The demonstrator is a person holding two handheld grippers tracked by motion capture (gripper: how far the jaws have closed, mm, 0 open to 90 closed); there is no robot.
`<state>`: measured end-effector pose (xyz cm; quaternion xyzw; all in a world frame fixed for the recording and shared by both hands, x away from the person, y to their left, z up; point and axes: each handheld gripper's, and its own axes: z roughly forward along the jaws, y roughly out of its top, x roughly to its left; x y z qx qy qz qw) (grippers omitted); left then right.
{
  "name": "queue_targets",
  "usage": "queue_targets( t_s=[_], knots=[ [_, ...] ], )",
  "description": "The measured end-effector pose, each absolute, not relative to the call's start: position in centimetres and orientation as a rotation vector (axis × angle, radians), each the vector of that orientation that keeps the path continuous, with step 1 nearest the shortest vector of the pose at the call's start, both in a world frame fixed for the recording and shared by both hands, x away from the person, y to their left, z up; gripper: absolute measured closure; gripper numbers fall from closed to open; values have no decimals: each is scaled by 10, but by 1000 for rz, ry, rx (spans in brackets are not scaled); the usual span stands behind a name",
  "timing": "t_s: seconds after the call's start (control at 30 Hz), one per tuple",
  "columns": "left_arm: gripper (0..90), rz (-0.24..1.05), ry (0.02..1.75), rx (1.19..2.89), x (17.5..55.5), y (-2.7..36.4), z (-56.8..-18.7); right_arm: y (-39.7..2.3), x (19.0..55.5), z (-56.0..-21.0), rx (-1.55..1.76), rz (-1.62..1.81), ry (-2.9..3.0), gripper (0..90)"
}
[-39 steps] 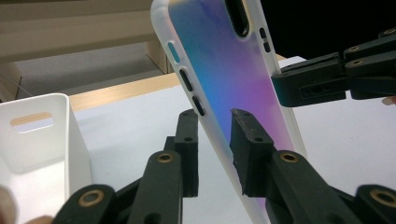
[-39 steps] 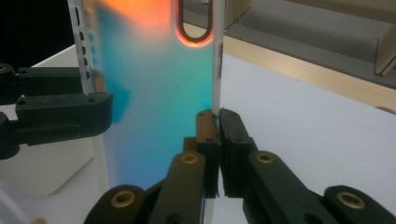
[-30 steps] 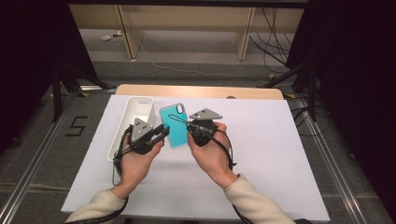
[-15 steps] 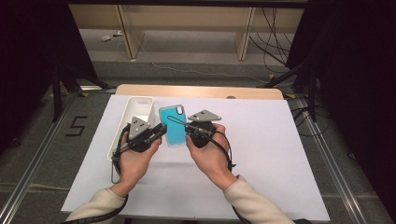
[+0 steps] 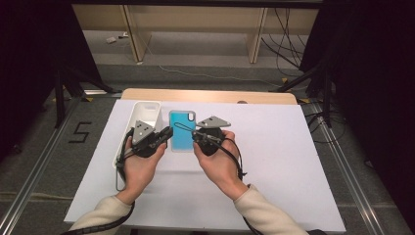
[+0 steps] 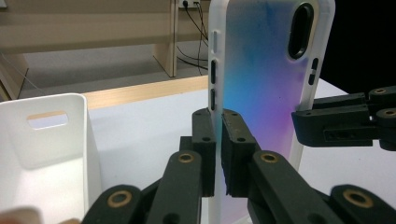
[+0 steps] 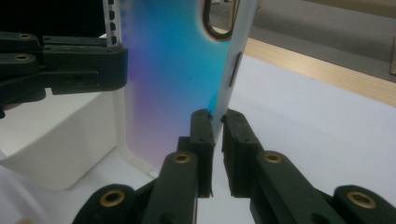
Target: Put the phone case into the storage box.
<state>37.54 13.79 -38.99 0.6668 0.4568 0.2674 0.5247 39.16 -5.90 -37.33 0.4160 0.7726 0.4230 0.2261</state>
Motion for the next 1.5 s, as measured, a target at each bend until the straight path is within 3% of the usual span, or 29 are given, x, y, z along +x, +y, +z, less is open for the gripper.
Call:
queue_targets(
  t_s=[0.23, 0.6, 0.87, 1.33, 1.5],
  knots=[
    [852, 663, 1091, 1605, 377, 139, -390, -58, 393, -376, 1133, 1179, 2149, 789],
    [872, 686, 1100, 1612, 378, 141, -391, -58, 396, -378, 1049, 1241, 2141, 551],
    [880, 698, 1106, 1617, 379, 141, -391, -56, 395, -378, 1017, 1274, 2133, 496],
    [881, 727, 1121, 1595, 383, 148, -386, -61, 395, -374, 908, 1435, 2122, 271],
    [881, 736, 1138, 1577, 385, 153, -383, -68, 394, -372, 882, 1484, 2117, 240]
  ],
)
